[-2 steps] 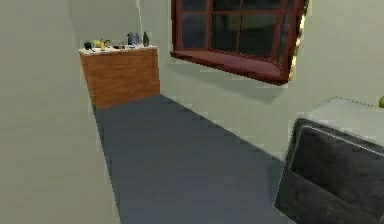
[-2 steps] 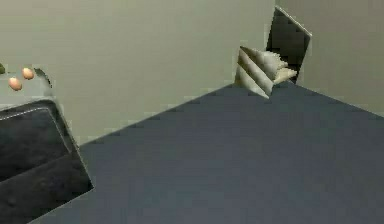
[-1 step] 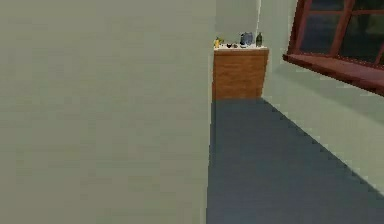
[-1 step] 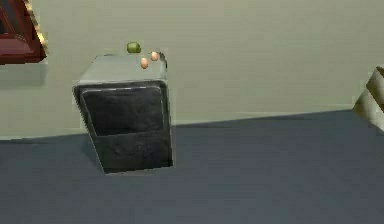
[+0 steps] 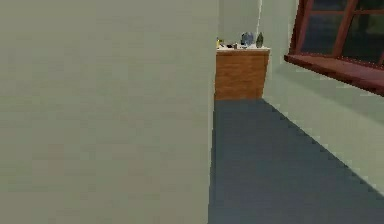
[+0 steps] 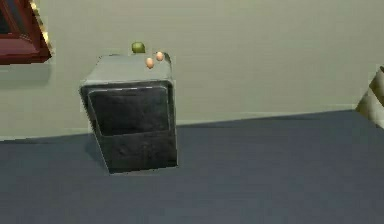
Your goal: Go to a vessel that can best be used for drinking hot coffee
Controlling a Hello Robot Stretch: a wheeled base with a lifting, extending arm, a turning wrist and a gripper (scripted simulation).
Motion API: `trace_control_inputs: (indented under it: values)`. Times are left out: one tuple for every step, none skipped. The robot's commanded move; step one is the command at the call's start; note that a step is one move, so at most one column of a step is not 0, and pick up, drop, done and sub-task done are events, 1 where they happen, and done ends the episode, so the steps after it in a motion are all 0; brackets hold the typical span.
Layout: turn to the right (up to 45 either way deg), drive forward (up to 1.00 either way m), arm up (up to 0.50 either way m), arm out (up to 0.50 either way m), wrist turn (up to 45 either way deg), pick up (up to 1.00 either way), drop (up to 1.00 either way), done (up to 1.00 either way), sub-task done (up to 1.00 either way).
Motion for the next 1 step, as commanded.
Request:
trace_control_inputs:
  values:
    - [45.0, 0.00, 0.00, 0.00, 0.0, 0.00, 0.00, 0.00, 0.00]
